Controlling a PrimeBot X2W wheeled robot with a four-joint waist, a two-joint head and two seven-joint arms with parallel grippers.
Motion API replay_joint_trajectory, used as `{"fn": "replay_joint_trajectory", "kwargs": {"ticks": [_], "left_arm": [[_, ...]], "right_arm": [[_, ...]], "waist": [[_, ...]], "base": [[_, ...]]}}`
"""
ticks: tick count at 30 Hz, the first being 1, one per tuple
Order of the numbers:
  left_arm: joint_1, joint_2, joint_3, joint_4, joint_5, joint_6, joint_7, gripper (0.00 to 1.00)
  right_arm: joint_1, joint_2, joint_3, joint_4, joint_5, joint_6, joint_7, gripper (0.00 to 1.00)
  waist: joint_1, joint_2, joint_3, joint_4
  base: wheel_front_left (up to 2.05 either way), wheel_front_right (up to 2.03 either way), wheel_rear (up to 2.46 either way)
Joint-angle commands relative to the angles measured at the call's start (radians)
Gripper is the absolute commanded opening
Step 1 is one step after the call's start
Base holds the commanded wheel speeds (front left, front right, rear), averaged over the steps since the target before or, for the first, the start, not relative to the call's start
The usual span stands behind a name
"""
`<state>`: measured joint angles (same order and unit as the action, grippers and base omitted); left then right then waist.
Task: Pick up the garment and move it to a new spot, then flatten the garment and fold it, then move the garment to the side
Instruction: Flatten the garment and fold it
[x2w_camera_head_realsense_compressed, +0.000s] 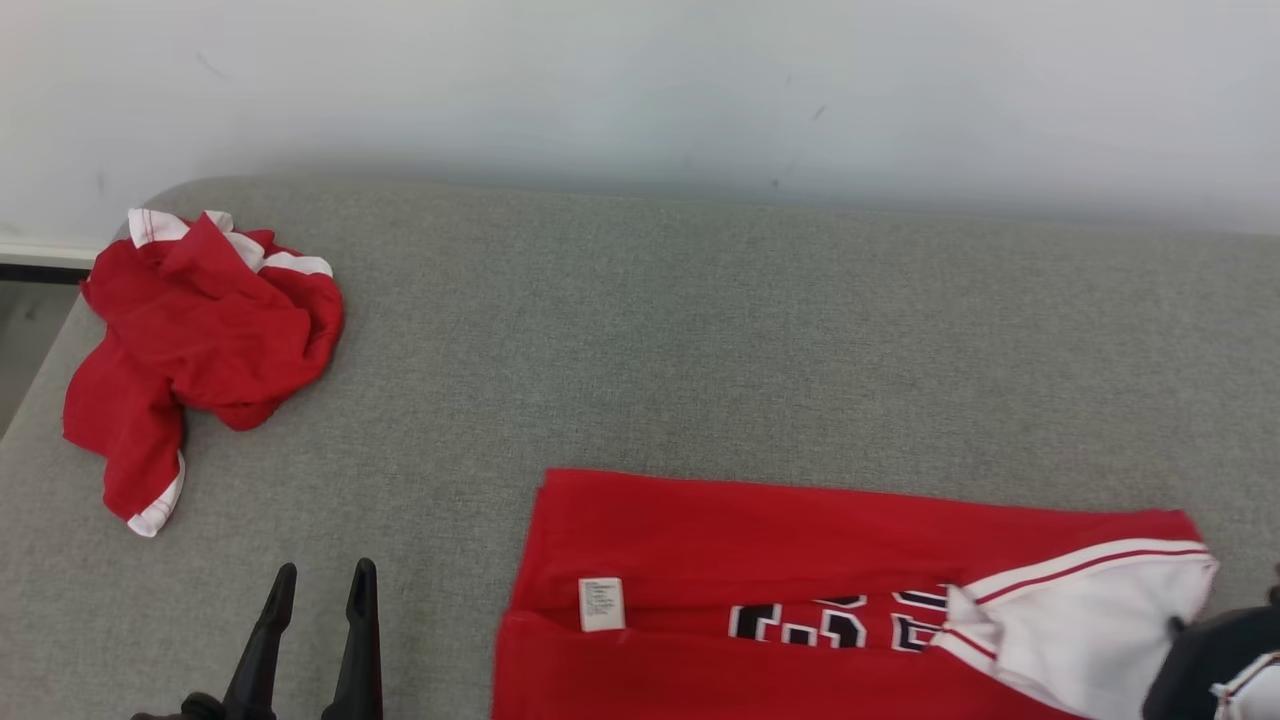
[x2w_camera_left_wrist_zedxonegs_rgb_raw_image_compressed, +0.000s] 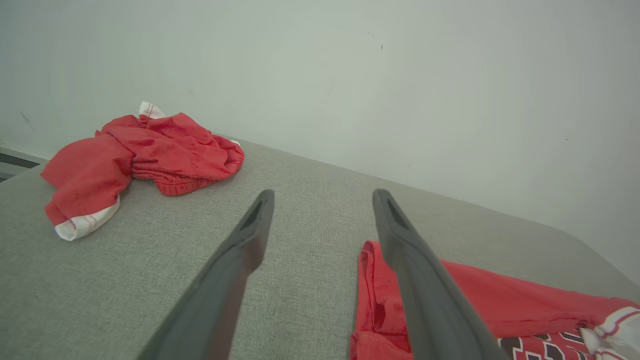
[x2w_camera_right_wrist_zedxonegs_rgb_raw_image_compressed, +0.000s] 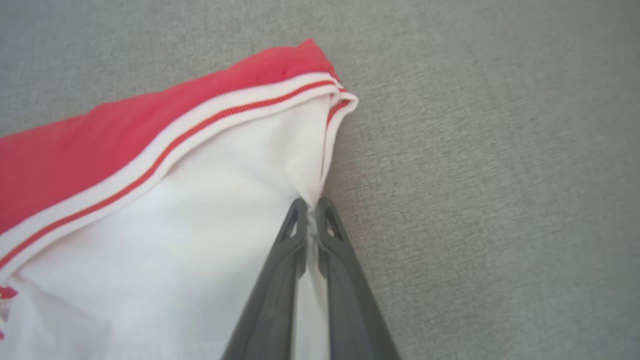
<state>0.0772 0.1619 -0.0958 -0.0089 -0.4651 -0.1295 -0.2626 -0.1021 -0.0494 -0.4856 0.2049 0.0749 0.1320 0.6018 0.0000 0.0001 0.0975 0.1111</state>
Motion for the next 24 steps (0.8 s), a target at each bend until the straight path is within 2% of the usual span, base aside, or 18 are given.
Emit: {"fn": "replay_joint_trajectory", "kwargs": {"ticks": [1, 10, 13, 17, 24], "left_arm": [[0.003, -0.001, 0.002, 0.001, 0.005, -0.001, -0.002, 1.0], [0.028, -0.01, -0.004, 0.004, 0.009, -0.001, -0.002, 1.0], [0.028, -0.012, -0.007, 0.007, 0.008, -0.001, -0.002, 1.0], [0.037, -0.011, -0.011, 0.013, 0.004, -0.001, -0.002, 1.0], [0.051, -0.008, -0.014, 0.024, -0.004, -0.001, -0.002, 1.0]], "right_arm": [[-0.004, -0.003, -0.016, -0.009, -0.007, -0.003, -0.008, 0.0], [-0.005, -0.003, -0.216, -0.11, -0.069, -0.003, -0.026, 0.0], [0.013, -0.002, -0.235, -0.139, -0.068, -0.003, -0.014, 0.0], [0.042, -0.002, -0.185, -0.171, -0.024, -0.003, 0.012, 0.0], [0.111, -0.001, 0.044, -0.243, 0.136, -0.003, 0.076, 0.0]], "waist": [[0.0, -0.0001, -0.007, -0.007], [0.0, -0.0001, -0.034, -0.034], [0.0, -0.0001, -0.044, -0.041], [0.0, -0.0001, -0.062, -0.048], [0.0, -0.0001, -0.093, -0.057]], "base": [[0.0, 0.0, 0.0], [0.0, 0.0, 0.0], [0.0, 0.0, 0.0], [0.0, 0.0, 0.0], [0.0, 0.0, 0.0]]}}
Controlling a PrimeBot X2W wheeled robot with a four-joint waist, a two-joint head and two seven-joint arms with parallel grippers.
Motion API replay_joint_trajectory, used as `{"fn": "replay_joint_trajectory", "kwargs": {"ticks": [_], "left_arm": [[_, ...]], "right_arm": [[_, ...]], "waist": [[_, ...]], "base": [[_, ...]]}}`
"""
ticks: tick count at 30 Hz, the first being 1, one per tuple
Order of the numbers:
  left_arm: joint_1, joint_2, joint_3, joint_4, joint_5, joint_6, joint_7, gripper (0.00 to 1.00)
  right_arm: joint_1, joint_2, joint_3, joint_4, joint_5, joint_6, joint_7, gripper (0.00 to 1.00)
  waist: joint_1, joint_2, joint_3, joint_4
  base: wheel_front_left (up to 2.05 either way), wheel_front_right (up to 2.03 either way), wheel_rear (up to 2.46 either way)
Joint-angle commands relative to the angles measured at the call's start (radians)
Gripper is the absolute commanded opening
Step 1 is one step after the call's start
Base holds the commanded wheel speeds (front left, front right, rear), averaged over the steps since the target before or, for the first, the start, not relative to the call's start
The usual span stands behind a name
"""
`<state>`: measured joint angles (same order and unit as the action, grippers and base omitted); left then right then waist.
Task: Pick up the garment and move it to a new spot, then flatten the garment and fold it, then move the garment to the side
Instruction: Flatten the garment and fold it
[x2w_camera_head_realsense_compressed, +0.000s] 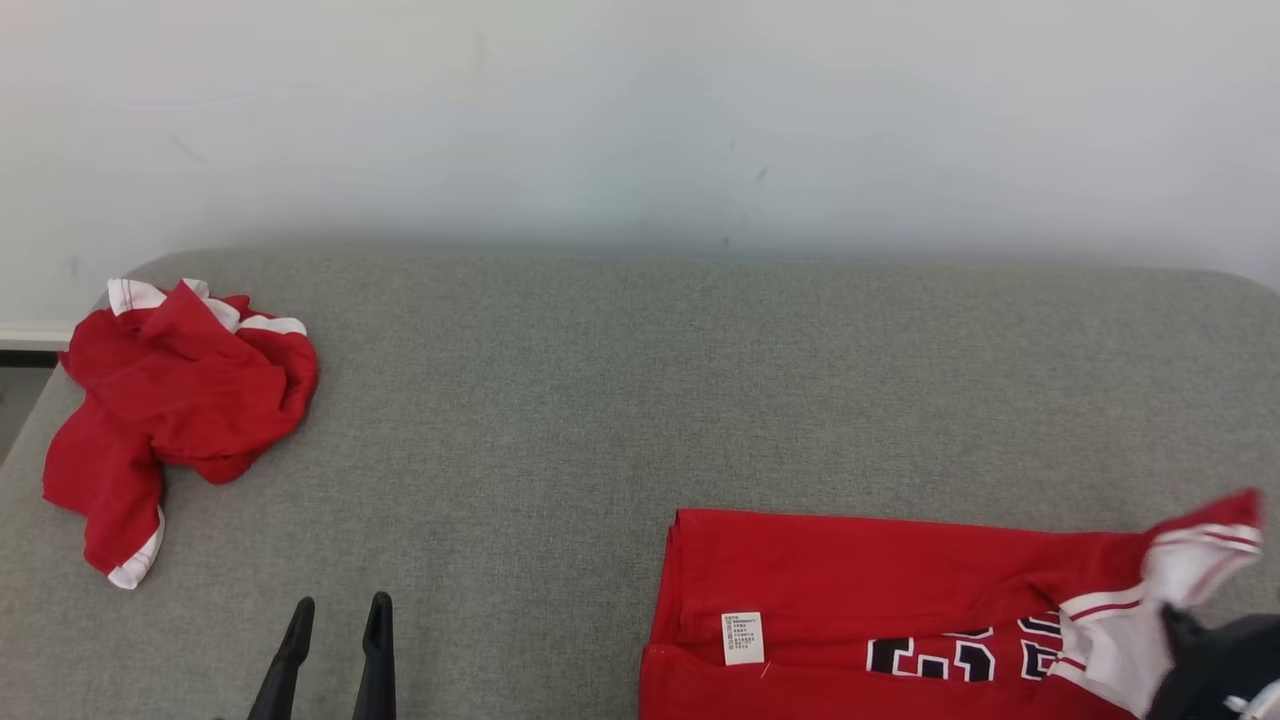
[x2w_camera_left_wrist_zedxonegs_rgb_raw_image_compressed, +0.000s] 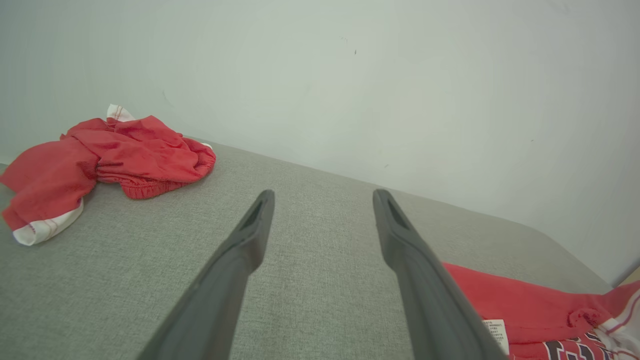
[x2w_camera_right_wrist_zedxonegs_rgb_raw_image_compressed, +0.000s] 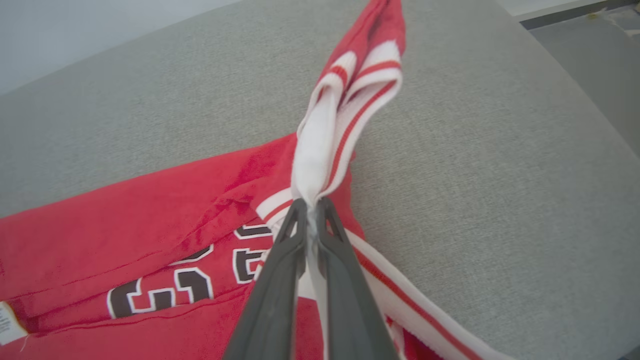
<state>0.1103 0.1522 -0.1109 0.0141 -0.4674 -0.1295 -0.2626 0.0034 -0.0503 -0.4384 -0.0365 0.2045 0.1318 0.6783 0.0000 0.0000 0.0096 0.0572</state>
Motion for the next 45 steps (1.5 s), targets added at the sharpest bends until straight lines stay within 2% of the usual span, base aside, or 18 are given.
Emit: {"fn": "replay_joint_trajectory", "kwargs": {"ticks": [1, 4, 7, 15, 29, 40, 41, 42, 43, 45], "left_arm": [[0.016, 0.003, -0.001, 0.002, -0.003, -0.001, -0.002, 1.0], [0.013, 0.005, -0.002, 0.003, -0.006, -0.001, -0.002, 1.0], [0.011, 0.009, -0.008, 0.002, -0.007, -0.001, -0.002, 1.0], [-0.006, 0.017, -0.021, 0.003, -0.012, -0.001, -0.002, 1.0], [-0.009, 0.017, -0.029, 0.017, -0.011, -0.001, -0.002, 1.0], [-0.024, 0.018, -0.034, 0.024, -0.013, -0.001, -0.002, 1.0], [-0.025, 0.018, -0.034, 0.024, -0.012, -0.001, -0.002, 1.0], [-0.026, 0.018, -0.036, 0.025, -0.01, -0.001, -0.002, 1.0], [-0.027, 0.017, -0.037, 0.026, -0.008, -0.001, -0.002, 1.0], [-0.028, 0.015, -0.04, 0.027, -0.004, -0.001, -0.002, 1.0]], "right_arm": [[0.009, -0.001, 0.031, -0.003, 0.044, -0.002, 0.006, 0.0], [0.017, 0.001, 0.151, 0.016, 0.138, -0.002, 0.007, 0.0], [0.004, -0.002, 0.254, 0.051, 0.163, -0.002, -0.018, 0.0], [-0.106, -0.001, 0.435, 0.228, 0.238, -0.002, -0.126, 0.0], [-0.28, -0.001, 0.677, 0.497, 0.35, -0.002, -0.244, 0.0], [-0.339, -0.001, 0.777, 0.623, 0.415, -0.002, -0.293, 0.0], [-0.339, 0.0, 0.789, 0.626, 0.423, -0.002, -0.295, 0.06], [-0.34, 0.0, 0.799, 0.627, 0.44, -0.002, -0.302, 0.85], [-0.344, 0.0, 0.805, 0.628, 0.455, -0.002, -0.311, 1.0], [-0.358, -0.001, 0.816, 0.63, 0.471, -0.002, -0.324, 1.0]], "waist": [[0.0, 0.0, -0.007, -0.003], [0.0, 0.0, -0.013, -0.004], [0.0, 0.0, -0.014, 0.002], [0.0, 0.0, -0.002, 0.04], [0.0, 0.0, 0.002, 0.071], [0.0, 0.0, 0.004, 0.076], [0.0, 0.0, 0.004, 0.075], [0.0, 0.0, 0.005, 0.073], [0.0, 0.0, 0.005, 0.072], [0.0, 0.0, 0.005, 0.068]], "base": [[0.0, 0.0, 0.0], [0.0, 0.0, 0.0], [0.0, 0.0, 0.0], [0.0, 0.0, 0.0], [0.0, 0.0, 0.0], [0.0, 0.0, 0.0], [0.0, 0.0, 0.0], [0.0, 0.0, 0.0], [0.0, 0.0, 0.0], [0.0, 0.0, 0.0]]}}
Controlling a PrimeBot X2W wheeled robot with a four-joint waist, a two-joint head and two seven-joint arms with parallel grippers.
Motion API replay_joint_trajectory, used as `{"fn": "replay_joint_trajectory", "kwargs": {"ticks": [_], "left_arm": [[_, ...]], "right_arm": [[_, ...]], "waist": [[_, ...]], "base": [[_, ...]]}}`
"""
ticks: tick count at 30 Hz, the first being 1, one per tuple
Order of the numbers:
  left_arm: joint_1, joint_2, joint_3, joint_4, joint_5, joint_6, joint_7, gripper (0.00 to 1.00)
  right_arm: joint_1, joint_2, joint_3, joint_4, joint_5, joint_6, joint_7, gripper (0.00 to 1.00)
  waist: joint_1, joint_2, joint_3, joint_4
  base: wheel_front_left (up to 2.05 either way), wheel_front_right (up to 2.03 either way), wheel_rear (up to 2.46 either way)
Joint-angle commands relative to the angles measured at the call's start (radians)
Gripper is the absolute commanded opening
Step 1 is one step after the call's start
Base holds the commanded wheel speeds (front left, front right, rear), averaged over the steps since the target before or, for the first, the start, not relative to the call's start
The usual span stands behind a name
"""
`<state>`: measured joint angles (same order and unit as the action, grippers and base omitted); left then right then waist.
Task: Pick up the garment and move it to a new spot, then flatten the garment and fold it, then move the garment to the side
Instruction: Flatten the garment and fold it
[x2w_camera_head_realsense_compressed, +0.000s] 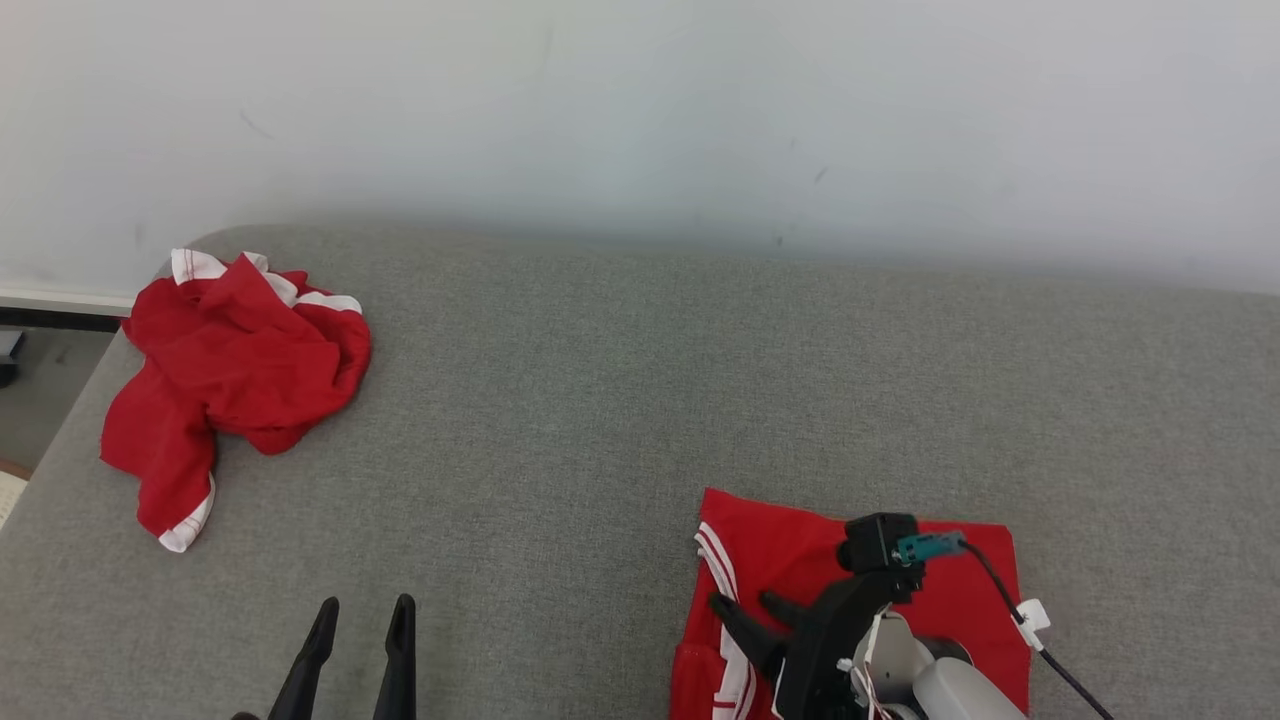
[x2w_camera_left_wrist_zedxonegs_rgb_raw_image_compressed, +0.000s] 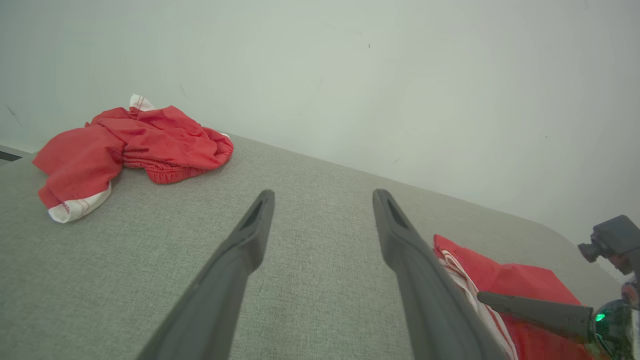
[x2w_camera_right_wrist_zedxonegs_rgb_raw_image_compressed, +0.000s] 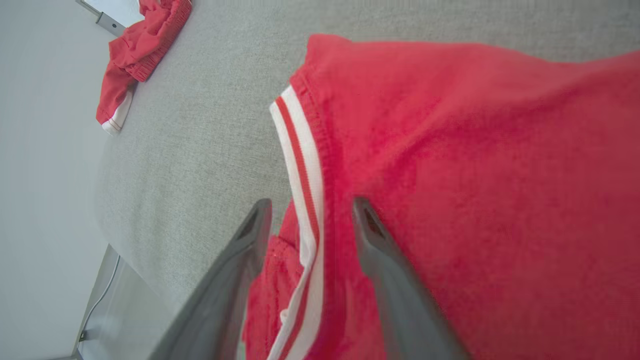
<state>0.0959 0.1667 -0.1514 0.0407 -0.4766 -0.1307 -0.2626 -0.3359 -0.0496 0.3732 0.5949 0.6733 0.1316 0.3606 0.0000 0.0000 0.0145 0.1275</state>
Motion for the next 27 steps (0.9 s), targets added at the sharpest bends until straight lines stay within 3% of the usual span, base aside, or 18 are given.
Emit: {"fn": "replay_joint_trajectory", "kwargs": {"ticks": [1, 5, 9, 14, 20, 27], "left_arm": [[-0.014, 0.0, 0.001, 0.001, 0.007, 0.001, -0.002, 1.0], [-0.007, -0.005, 0.003, 0.001, 0.01, 0.001, -0.002, 1.0], [0.003, -0.005, 0.011, -0.007, 0.012, 0.001, -0.002, 1.0], [0.018, -0.005, 0.014, -0.014, 0.014, 0.001, -0.002, 1.0], [0.027, -0.006, 0.014, -0.014, 0.006, 0.001, -0.002, 1.0], [0.023, -0.01, 0.006, 0.001, 0.001, 0.001, -0.002, 1.0]], "right_arm": [[-0.022, -0.002, 0.008, -0.006, 0.011, -0.002, -0.016, 1.0], [-0.029, -0.002, 0.003, -0.044, 0.047, -0.002, -0.052, 1.0], [-0.014, -0.002, -0.078, -0.092, 0.004, -0.002, -0.079, 1.0], [0.041, -0.001, -0.223, -0.178, -0.085, -0.002, -0.076, 1.0], [0.21, -0.001, -0.462, -0.424, -0.284, -0.002, -0.049, 1.0], [0.365, -0.001, -0.539, -0.554, -0.444, -0.002, -0.158, 1.0]], "waist": [[0.0, 0.0, 0.0, -0.004], [0.0, 0.0, -0.005, -0.013], [0.0, 0.0, -0.013, -0.023], [0.0, 0.0, -0.021, -0.034], [0.0, 0.0, -0.035, -0.054], [0.0, 0.0, -0.049, -0.07]], "base": [[0.0, 0.0, 0.0], [0.0, 0.0, 0.0], [0.0, 0.0, 0.0], [0.0, 0.0, 0.0], [0.0, 0.0, 0.0], [0.0, 0.0, 0.0]]}}
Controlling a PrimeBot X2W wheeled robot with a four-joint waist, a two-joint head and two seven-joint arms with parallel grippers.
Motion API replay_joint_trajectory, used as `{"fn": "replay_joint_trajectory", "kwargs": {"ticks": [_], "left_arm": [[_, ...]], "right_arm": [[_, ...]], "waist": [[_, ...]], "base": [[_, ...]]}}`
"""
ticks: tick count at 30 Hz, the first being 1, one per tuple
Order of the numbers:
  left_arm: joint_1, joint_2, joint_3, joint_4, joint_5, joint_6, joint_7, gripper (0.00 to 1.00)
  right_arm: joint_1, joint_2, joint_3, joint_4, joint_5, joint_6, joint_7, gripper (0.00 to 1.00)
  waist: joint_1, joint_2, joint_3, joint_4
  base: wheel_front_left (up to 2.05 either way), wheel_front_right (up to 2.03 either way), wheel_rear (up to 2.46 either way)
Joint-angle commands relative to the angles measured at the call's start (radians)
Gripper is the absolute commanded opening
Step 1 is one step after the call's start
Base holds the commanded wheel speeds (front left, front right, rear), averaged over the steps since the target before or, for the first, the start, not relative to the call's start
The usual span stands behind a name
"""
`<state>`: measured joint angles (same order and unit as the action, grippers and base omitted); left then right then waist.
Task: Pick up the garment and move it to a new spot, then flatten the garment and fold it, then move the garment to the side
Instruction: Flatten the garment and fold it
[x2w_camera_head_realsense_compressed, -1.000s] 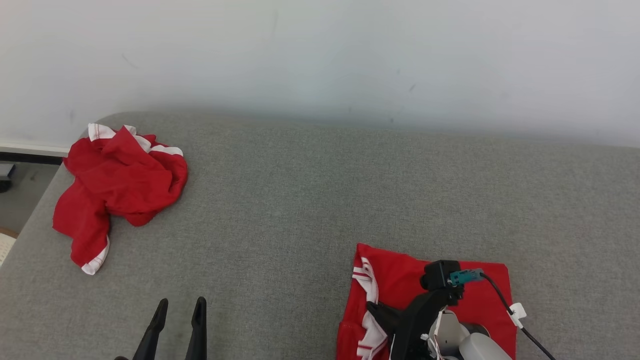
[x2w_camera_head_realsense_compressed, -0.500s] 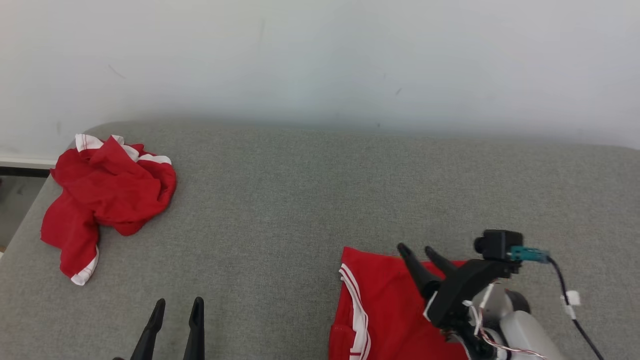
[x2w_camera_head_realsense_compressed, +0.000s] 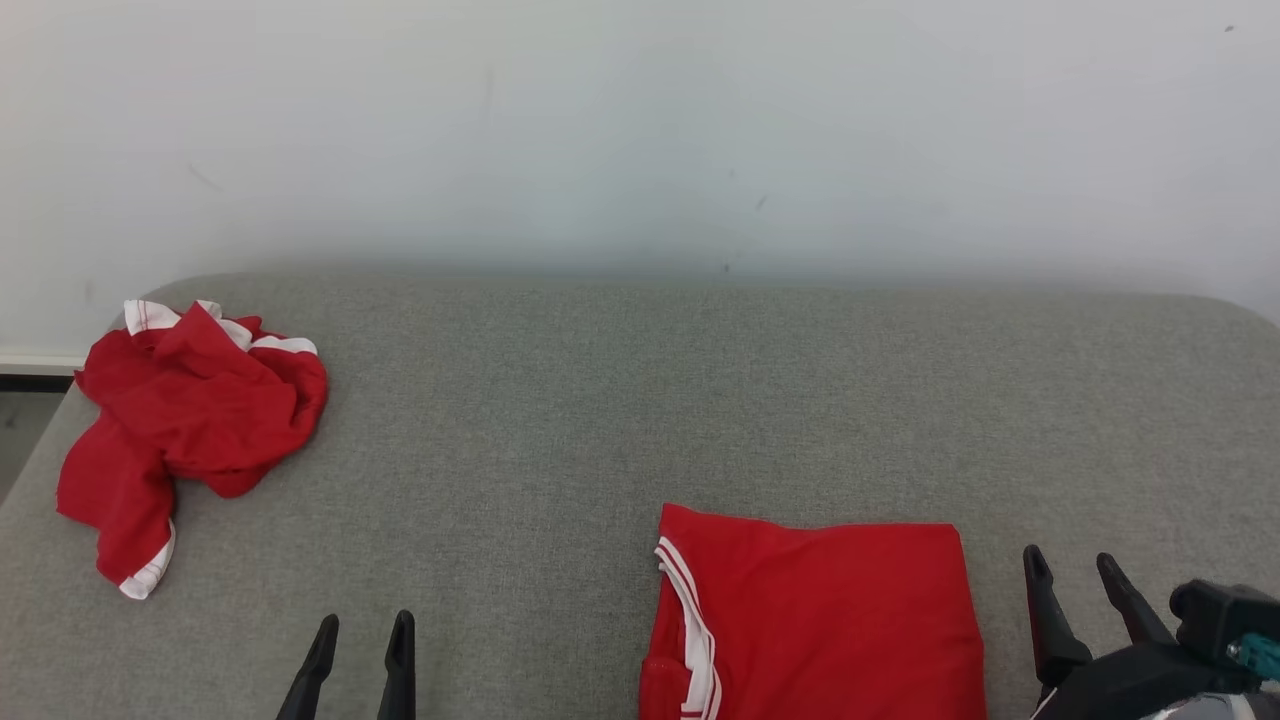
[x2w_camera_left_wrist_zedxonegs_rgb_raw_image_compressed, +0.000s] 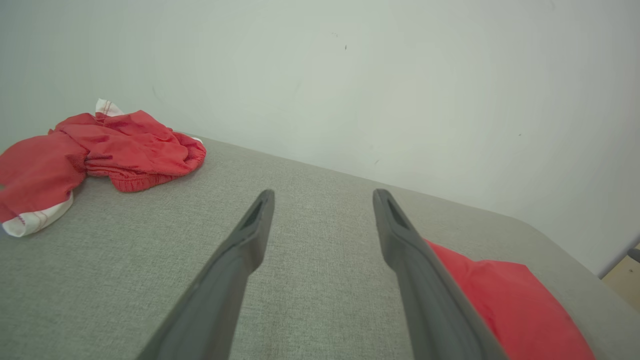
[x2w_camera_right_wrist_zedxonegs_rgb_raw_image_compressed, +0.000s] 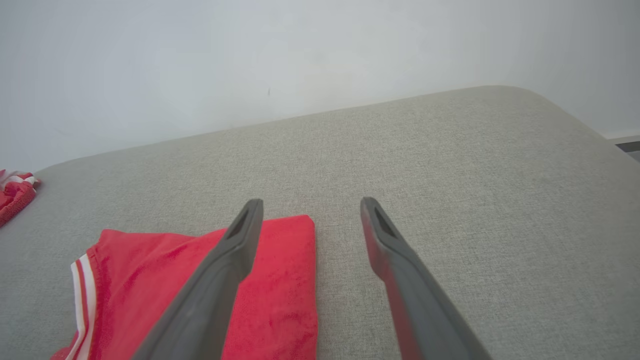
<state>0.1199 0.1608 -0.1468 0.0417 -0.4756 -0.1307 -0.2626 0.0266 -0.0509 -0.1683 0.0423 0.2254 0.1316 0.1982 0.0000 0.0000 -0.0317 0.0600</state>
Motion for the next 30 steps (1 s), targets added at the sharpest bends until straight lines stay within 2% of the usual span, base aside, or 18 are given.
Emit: {"fn": "replay_joint_trajectory", "kwargs": {"ticks": [1, 8, 12, 17, 30], "left_arm": [[0.001, -0.005, 0.002, 0.002, -0.002, 0.001, -0.002, 1.0], [0.015, -0.008, 0.008, 0.026, -0.002, 0.001, -0.002, 1.0], [0.026, 0.0, 0.009, 0.056, 0.013, 0.001, -0.002, 1.0], [0.036, 0.0, 0.028, 0.088, 0.034, 0.001, -0.002, 1.0], [0.037, -0.004, 0.052, 0.102, 0.038, 0.001, -0.002, 1.0]], "right_arm": [[0.014, 0.001, -0.002, -0.002, -0.009, -0.002, -0.029, 1.0], [0.081, 0.001, 0.015, 0.058, -0.077, -0.002, -0.282, 1.0], [0.106, 0.0, 0.041, 0.129, -0.105, -0.002, -0.363, 1.0], [0.093, 0.0, 0.08, 0.187, -0.125, -0.002, -0.389, 1.0], [0.062, 0.0, 0.104, 0.211, -0.121, -0.002, -0.382, 1.0]], "waist": [[0.0, 0.0, -0.006, -0.006], [0.0, 0.0, -0.038, -0.016], [0.0, 0.0, -0.059, -0.015], [0.0, 0.0, -0.072, -0.021], [0.0, 0.0, -0.067, -0.028]], "base": [[0.0, 0.0, 0.0], [0.0, 0.0, 0.0], [0.0, 0.0, 0.0], [0.0, 0.0, 0.0], [0.0, 0.0, 0.0]]}}
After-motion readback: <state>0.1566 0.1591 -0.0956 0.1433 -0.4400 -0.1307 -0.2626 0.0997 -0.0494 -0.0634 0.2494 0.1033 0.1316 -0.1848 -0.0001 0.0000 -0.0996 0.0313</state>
